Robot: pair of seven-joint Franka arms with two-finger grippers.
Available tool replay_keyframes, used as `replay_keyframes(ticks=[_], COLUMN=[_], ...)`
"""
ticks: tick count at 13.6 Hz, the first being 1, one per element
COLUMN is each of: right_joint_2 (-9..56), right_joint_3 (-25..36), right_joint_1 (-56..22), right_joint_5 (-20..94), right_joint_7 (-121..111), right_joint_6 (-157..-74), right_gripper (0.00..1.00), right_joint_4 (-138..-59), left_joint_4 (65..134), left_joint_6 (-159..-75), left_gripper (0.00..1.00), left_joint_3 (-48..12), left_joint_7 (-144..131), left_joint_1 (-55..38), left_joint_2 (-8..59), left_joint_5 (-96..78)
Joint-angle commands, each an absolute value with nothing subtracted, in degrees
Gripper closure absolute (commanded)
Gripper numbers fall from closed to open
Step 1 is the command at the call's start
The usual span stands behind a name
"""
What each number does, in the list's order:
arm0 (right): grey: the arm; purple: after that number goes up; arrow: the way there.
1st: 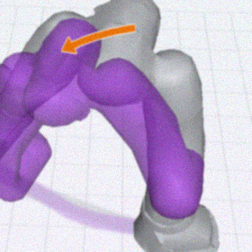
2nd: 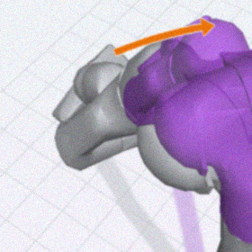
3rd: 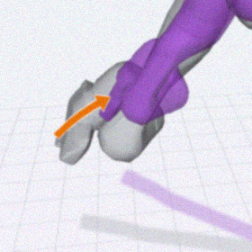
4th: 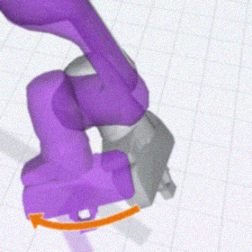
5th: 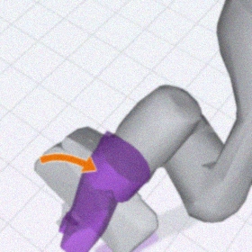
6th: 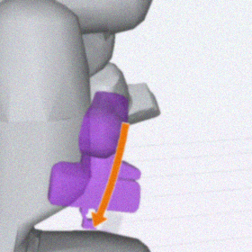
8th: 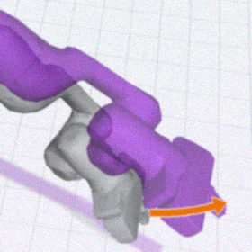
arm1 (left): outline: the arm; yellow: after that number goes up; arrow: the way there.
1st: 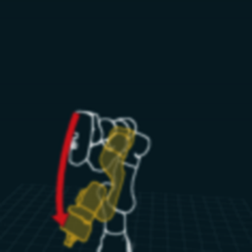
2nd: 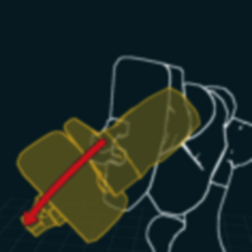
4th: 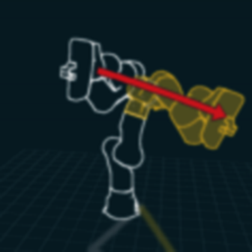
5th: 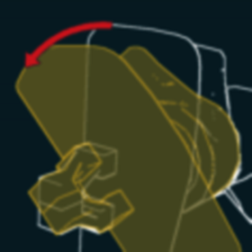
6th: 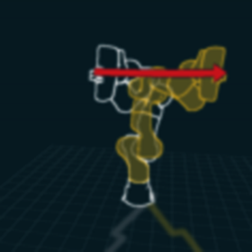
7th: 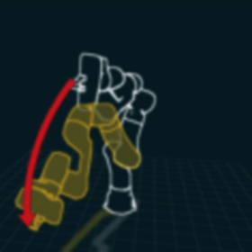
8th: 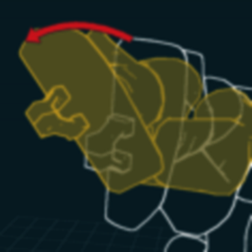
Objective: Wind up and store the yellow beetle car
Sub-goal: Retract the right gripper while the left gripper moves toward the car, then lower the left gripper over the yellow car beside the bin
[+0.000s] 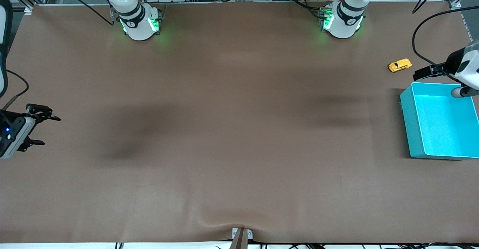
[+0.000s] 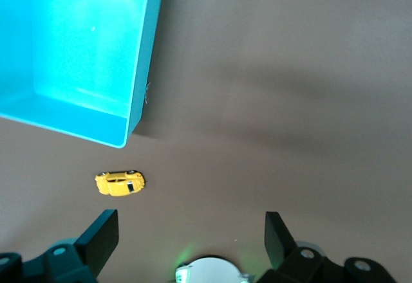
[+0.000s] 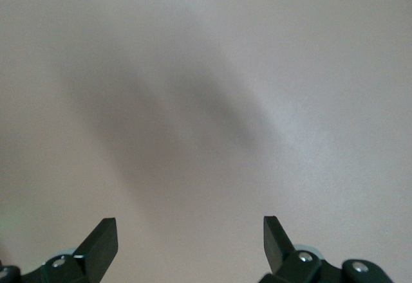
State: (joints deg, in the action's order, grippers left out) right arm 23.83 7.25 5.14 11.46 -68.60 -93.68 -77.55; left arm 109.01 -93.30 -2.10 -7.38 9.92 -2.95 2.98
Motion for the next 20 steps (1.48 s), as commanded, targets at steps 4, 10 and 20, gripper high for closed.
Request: replay_keyframes(ticks=[4,10,20], right_joint_2=[14.3,4.8,-2.0], right_joint_3=[7.3,7.2,4.1], right_joint_1=[1.7,2.1,0.9], right_joint_5=[11.5,11.6,9.9], right_joint_7=[-46.7,-38.5,-25.4], right_joint_6=[-91.1,-91.1,-88.8], right_gripper=[0.0,0.0,0.0], right_joint_4=[-80.5,-88.3,-93.4], left_joint_4=[121.5,133.7,149.3], left_joint_6=[-98.4,-109.8,-128.4], left_gripper=[0.0,0.0,0.0], left_joint_3=[-2.5,-2.5,-2.6], left_joint_7=[-27.3,-44.2,-48.6], left_joint_1=[14.4,20.0,34.2], left_joint_2=[-9.7,-13.0,-14.4], left_joint_5=[3.2,3.4,3.1])
